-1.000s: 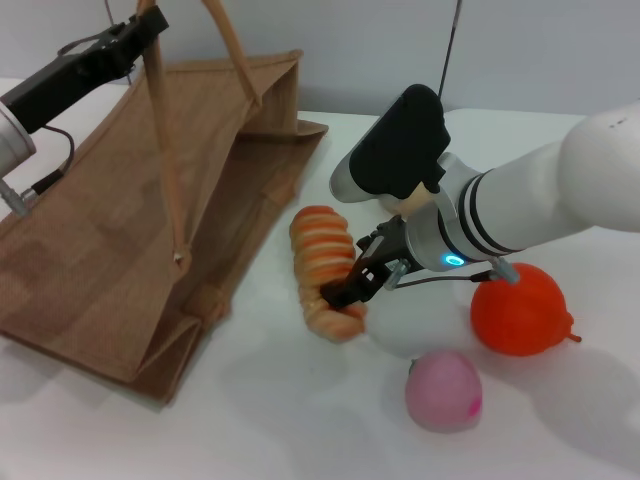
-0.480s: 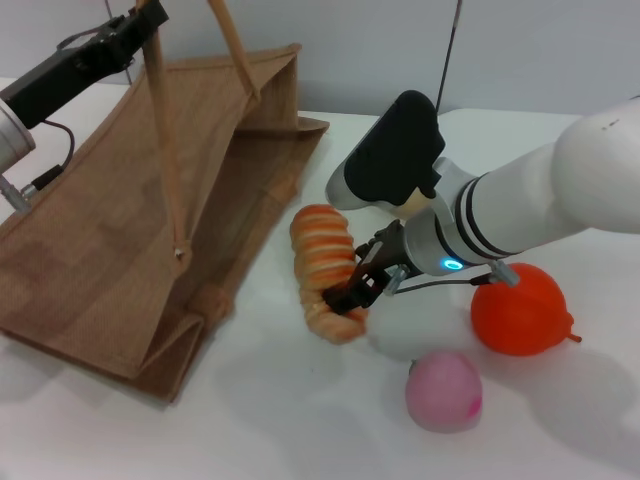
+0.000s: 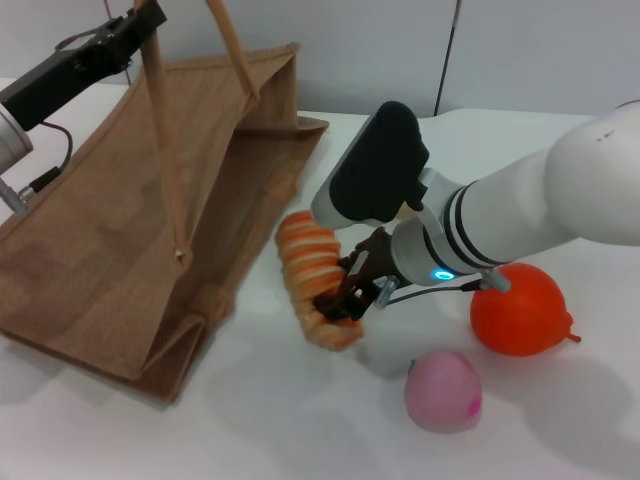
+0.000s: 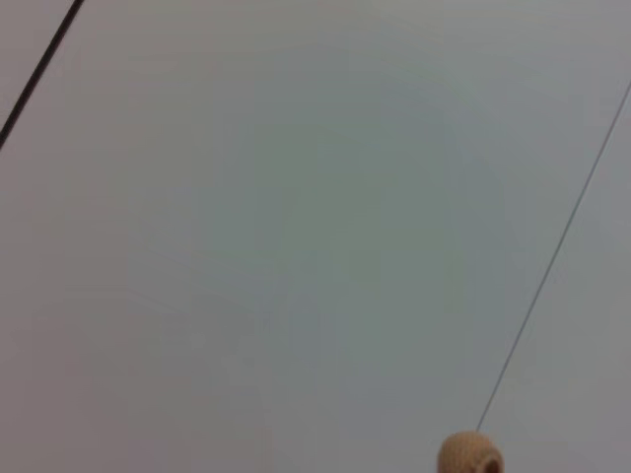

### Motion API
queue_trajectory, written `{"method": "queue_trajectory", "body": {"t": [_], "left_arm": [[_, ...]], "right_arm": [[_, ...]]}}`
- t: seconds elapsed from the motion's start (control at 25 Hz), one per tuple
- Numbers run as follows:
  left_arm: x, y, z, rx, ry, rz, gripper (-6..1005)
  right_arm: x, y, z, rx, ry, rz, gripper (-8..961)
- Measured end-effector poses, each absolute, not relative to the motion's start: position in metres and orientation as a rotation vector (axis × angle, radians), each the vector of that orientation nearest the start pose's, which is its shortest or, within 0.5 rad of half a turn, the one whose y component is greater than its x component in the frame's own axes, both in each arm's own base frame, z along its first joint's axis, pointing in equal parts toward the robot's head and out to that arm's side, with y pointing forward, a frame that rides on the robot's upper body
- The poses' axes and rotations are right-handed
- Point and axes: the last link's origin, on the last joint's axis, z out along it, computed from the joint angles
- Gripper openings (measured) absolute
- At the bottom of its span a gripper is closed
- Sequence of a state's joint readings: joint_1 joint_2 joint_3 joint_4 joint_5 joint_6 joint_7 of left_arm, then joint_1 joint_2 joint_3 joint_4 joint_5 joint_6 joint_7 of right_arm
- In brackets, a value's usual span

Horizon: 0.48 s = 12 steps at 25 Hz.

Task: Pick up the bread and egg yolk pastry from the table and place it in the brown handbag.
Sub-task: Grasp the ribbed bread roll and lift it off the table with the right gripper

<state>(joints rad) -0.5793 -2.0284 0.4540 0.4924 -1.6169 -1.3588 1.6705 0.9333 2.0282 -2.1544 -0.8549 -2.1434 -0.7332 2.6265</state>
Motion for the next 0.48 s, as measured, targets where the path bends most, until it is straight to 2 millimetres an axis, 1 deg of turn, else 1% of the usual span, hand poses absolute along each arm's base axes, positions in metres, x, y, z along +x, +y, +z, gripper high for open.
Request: {"method": "queue_trajectory", "body": {"t": [0.16, 0.48], "left_arm": [[-0.2683, 0.3885, 0.0762, -1.971, -0.876, -1.253, 122], [-0.2686, 0.3878, 0.0761, -1.974, -0.876, -1.253, 122]], "right_arm": [[0.1168, 0.3706, -0.1437, -2.768, 0.373, -0.306, 606], [0.1165, 0.3704, -0.1433, -2.771, 0.355, -0.306, 504]]}}
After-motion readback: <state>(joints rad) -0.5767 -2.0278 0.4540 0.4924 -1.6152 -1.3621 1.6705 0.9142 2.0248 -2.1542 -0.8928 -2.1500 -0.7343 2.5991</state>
